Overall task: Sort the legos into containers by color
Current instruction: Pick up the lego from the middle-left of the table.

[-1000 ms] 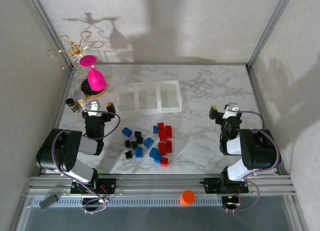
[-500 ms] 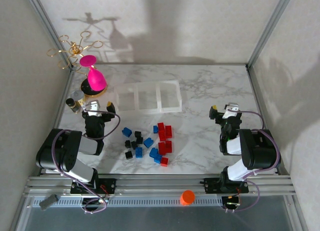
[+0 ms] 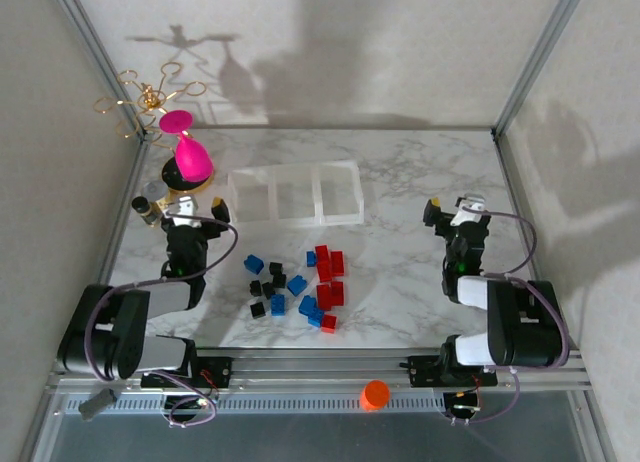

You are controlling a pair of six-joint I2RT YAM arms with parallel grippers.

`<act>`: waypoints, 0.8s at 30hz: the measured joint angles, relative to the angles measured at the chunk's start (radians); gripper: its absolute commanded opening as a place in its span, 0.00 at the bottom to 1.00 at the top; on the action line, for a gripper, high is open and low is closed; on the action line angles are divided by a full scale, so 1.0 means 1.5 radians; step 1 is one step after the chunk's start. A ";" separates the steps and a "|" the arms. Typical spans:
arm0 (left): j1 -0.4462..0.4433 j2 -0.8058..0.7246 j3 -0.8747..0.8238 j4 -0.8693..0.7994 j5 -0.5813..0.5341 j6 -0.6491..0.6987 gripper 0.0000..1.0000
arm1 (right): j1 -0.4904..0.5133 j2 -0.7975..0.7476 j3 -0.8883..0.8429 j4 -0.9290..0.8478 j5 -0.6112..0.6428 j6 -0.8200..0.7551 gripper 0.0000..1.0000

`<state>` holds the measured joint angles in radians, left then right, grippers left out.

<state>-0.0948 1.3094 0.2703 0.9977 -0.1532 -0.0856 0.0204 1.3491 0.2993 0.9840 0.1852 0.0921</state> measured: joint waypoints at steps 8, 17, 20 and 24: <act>0.000 -0.167 0.021 -0.132 0.014 -0.115 0.99 | -0.002 -0.079 0.095 -0.202 0.027 0.161 0.99; 0.003 -0.292 0.058 -0.330 -0.055 -0.259 0.99 | -0.002 -0.101 0.143 -0.387 -0.044 0.269 0.99; 0.003 -0.293 0.075 -0.401 -0.045 -0.281 0.99 | 0.008 -0.103 0.159 -0.432 -0.085 0.280 0.99; -0.008 -0.314 0.076 -0.495 -0.009 -0.317 0.99 | 0.056 -0.103 0.189 -0.487 -0.134 0.281 0.99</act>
<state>-0.1074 0.8391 0.3847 0.2558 -0.1661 -0.5617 0.1040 1.1946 0.5823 0.2531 -0.0154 0.5129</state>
